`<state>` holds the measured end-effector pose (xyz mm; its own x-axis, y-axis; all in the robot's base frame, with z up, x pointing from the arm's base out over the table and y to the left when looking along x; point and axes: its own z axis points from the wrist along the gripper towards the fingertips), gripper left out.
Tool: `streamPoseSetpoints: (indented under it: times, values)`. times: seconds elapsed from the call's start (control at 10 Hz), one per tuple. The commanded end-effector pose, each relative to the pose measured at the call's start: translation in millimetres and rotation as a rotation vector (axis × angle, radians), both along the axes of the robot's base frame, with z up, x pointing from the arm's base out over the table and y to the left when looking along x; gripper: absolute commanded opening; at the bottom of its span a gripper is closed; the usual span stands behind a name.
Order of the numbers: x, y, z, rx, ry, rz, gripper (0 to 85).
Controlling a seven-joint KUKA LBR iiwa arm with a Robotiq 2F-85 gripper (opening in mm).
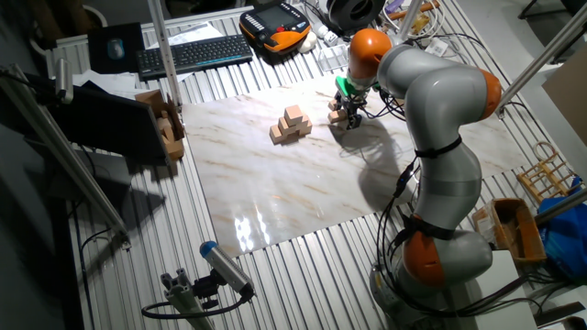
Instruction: Stack the blocks into a pyramid shape
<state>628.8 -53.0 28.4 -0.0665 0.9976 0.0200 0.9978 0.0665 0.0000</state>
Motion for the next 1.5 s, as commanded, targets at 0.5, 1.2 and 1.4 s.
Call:
streamPoseSetpoints:
  times: [0.5, 1.2, 1.4]
  values:
    - [-1.6, 0.0, -0.2, 0.001, 0.003, -0.001, 85.0]
    - [-5.2, 0.1, 2.1, 0.006, 0.006, -0.001, 85.0]
    - [-6.7, 0.1, 2.6, 0.008, 0.011, 0.005, 68.0]
